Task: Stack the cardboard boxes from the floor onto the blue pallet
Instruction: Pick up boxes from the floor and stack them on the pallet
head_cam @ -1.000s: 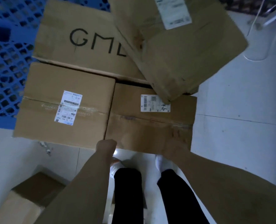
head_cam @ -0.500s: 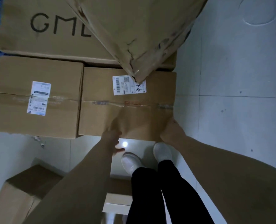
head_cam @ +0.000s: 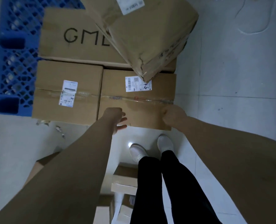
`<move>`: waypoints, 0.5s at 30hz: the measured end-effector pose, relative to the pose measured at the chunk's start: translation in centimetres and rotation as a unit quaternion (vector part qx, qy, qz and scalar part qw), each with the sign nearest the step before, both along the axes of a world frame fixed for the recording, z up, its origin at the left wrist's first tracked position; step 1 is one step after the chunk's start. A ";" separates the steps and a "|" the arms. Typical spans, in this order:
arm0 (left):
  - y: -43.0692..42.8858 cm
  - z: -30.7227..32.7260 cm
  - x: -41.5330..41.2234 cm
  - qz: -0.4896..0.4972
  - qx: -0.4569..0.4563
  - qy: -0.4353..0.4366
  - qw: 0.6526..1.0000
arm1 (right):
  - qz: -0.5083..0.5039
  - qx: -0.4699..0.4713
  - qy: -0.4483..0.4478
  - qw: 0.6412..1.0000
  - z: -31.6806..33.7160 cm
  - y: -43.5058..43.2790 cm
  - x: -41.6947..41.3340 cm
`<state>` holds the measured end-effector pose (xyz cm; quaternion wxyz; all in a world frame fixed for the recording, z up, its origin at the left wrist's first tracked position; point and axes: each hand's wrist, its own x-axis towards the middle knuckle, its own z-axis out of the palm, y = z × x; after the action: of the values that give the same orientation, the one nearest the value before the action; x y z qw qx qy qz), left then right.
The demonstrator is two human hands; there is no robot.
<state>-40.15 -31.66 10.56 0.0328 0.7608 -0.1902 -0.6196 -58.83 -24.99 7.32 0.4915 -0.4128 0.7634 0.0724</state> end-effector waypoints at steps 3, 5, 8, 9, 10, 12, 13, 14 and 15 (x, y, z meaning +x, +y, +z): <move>-1.6 5.5 0.4 -0.029 -0.041 -0.001 0.999 | 0.008 -0.057 -0.010 0.998 4.4 -1.7 0.5; -2.3 9.5 0.9 -0.029 -0.067 -0.002 0.997 | 0.007 -0.084 -0.015 0.996 7.5 -2.5 0.8; -2.9 14.9 1.3 -0.043 -0.100 0.007 0.994 | -0.015 -0.123 -0.029 0.992 12.5 -3.7 1.9; -3.1 16.4 1.5 -0.043 -0.112 0.009 0.993 | -0.017 -0.131 -0.031 0.991 13.9 -3.9 2.3; -3.2 17.8 1.7 -0.044 -0.119 0.012 0.992 | -0.013 -0.137 -0.029 0.990 15.2 -4.0 2.7; -3.0 20.2 2.2 -0.041 -0.139 0.015 0.989 | -0.002 -0.143 -0.016 0.990 17.4 -4.0 3.5; -2.8 21.1 2.6 -0.039 -0.147 0.015 0.988 | 0.004 -0.143 -0.011 0.990 18.4 -3.9 3.9; -2.5 22.0 3.0 -0.034 -0.152 0.016 0.988 | 0.012 -0.145 -0.007 0.989 19.3 -3.9 4.2; -2.2 22.9 3.3 -0.028 -0.159 0.017 0.987 | 0.026 -0.145 -0.002 0.989 20.4 -4.1 4.4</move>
<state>-36.80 -33.89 33.44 0.1391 0.7293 -0.3074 -0.5953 -54.40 -29.04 27.75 0.4260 -0.4997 0.7537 -0.0276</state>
